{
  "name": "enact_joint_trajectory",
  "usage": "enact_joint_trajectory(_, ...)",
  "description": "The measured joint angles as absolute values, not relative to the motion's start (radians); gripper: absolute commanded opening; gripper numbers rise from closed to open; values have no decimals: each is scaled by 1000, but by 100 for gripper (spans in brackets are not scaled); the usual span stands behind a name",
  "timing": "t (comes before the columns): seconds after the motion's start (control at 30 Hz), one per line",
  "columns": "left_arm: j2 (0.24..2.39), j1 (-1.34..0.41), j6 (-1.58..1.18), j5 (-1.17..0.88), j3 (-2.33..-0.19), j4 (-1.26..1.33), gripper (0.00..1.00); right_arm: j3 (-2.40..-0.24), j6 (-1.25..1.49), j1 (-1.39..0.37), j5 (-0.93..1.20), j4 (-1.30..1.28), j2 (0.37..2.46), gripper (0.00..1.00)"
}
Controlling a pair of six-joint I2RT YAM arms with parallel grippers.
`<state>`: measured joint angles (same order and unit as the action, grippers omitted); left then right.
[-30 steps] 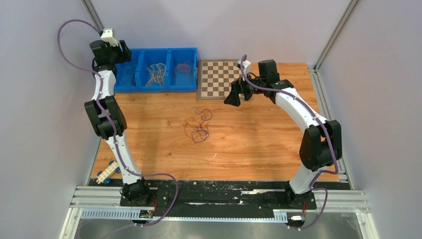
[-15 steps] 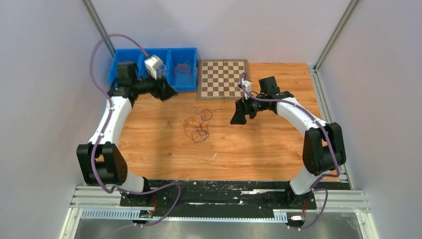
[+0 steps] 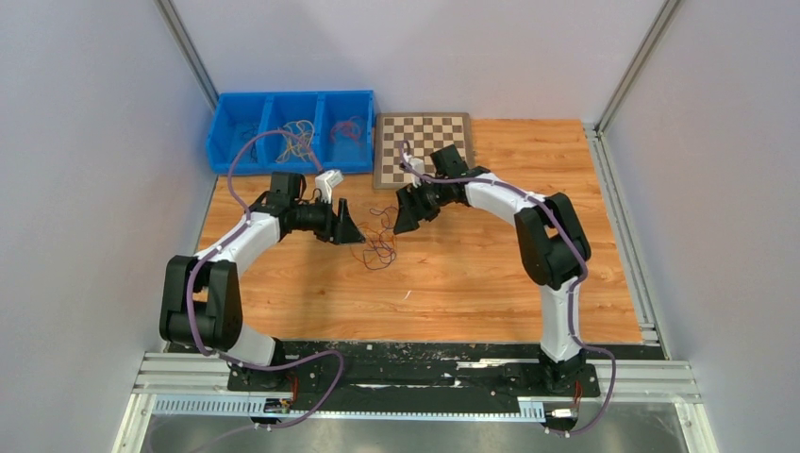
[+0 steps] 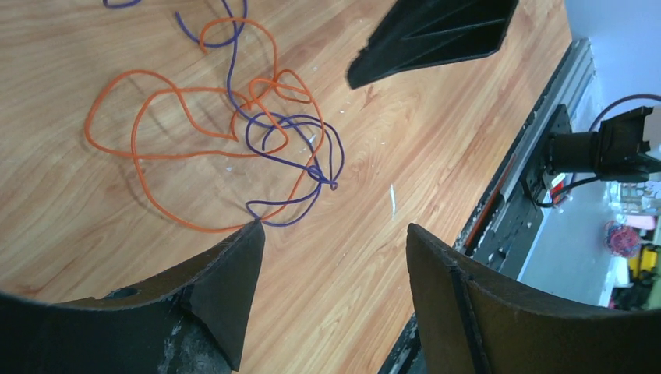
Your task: Untangle the cables
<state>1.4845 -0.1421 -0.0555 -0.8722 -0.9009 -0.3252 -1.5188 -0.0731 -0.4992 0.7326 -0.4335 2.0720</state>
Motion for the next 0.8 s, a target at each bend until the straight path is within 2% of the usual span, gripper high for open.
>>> enact_joint_trajectory(0.27, 1579, -143, -139, -820, -893, -263, 70, -1665, 17, -558, 614, -371, 2217, 75)
enact_joint_trajectory(0.33, 1607, -143, -164, -776, -900, -252, 72, -1683, 25, -571, 587, -364, 2241, 73)
enact_joint_trajectory(0.4, 1630, -143, -192, -733, -907, -239, 74, -1690, 25, -585, 563, -355, 2260, 70)
enact_joint_trajectory(0.6, 1676, -144, -310, -595, -909, -183, 77, -1701, 15, -613, 486, -326, 2271, 53)
enact_joint_trajectory(0.8, 1758, -150, -427, -547, -941, -119, 73, -1698, 13, -622, 459, -321, 2272, 47)
